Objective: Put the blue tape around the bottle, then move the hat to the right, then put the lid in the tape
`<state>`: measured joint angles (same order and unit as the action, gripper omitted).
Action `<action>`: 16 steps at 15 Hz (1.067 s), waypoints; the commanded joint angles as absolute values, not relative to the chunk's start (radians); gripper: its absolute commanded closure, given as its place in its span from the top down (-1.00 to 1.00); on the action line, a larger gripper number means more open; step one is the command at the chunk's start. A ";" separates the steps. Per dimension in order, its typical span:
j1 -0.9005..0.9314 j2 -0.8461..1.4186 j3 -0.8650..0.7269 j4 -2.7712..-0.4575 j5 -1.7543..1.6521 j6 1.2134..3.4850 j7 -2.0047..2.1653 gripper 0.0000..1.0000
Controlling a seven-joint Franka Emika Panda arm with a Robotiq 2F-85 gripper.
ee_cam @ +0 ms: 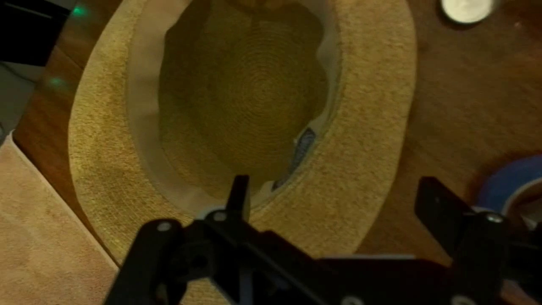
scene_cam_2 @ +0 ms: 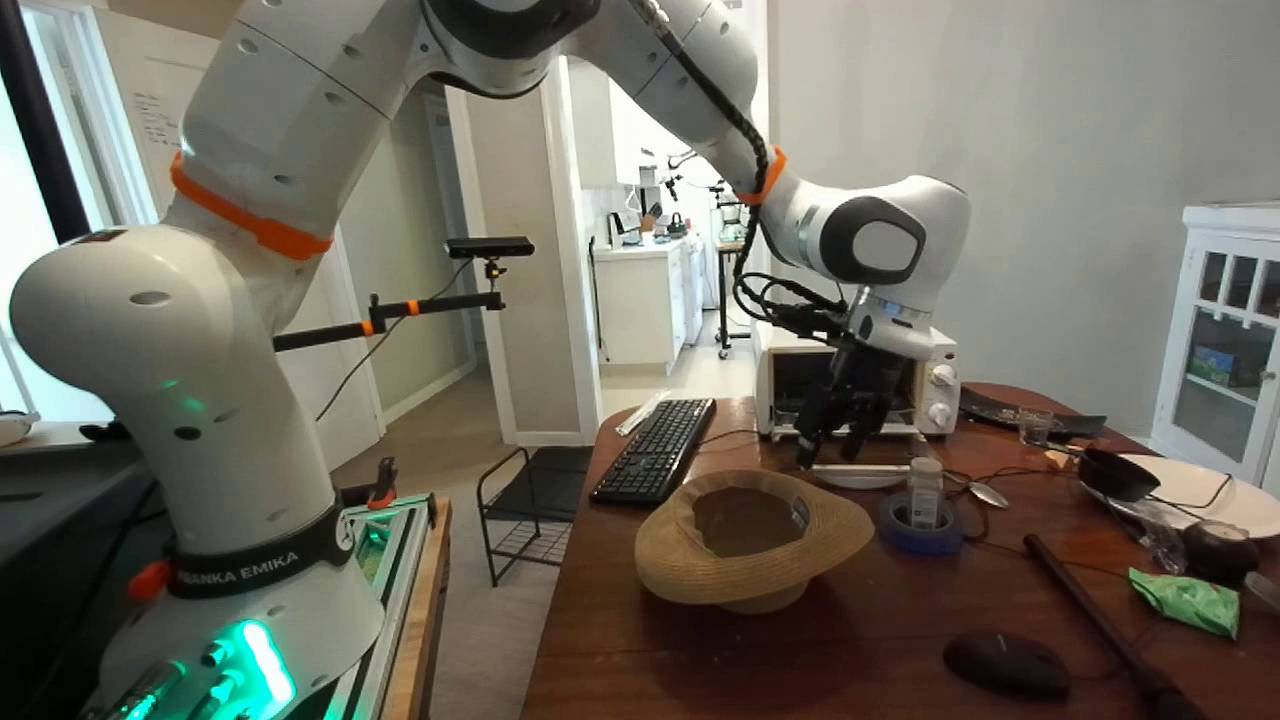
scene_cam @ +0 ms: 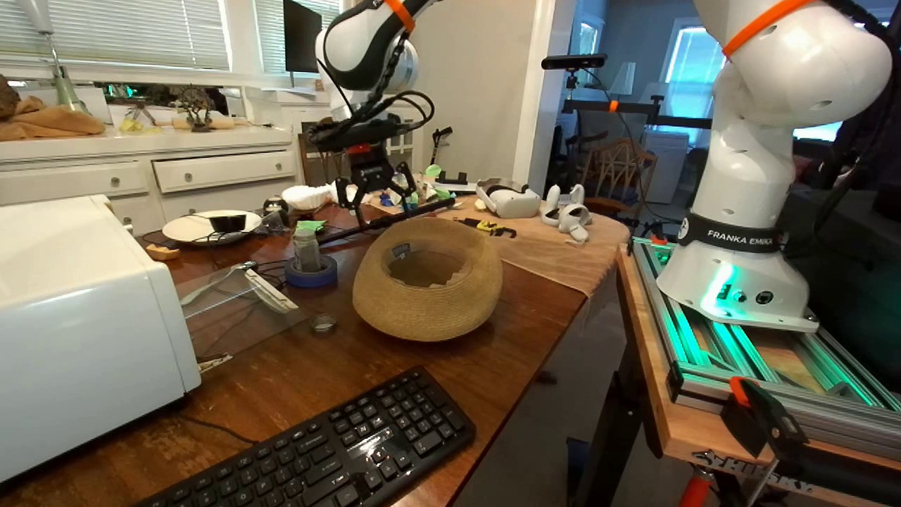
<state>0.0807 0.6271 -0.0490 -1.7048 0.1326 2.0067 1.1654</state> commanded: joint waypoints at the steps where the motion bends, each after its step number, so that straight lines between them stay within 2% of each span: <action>1: 0.082 0.627 -0.050 -1.818 0.131 2.053 1.106 1.00; 8: 0.105 0.674 -0.009 -1.907 0.168 2.224 1.034 1.00; 14: 0.120 0.612 -0.018 -1.945 0.167 2.304 1.046 1.00; 15: 0.122 0.613 -0.021 -1.943 0.163 2.314 1.048 0.50; 16: 0.126 0.619 -0.027 -1.945 0.154 2.335 1.051 0.46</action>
<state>0.1111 0.6420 -0.0081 -1.8993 0.1482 2.2674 1.0569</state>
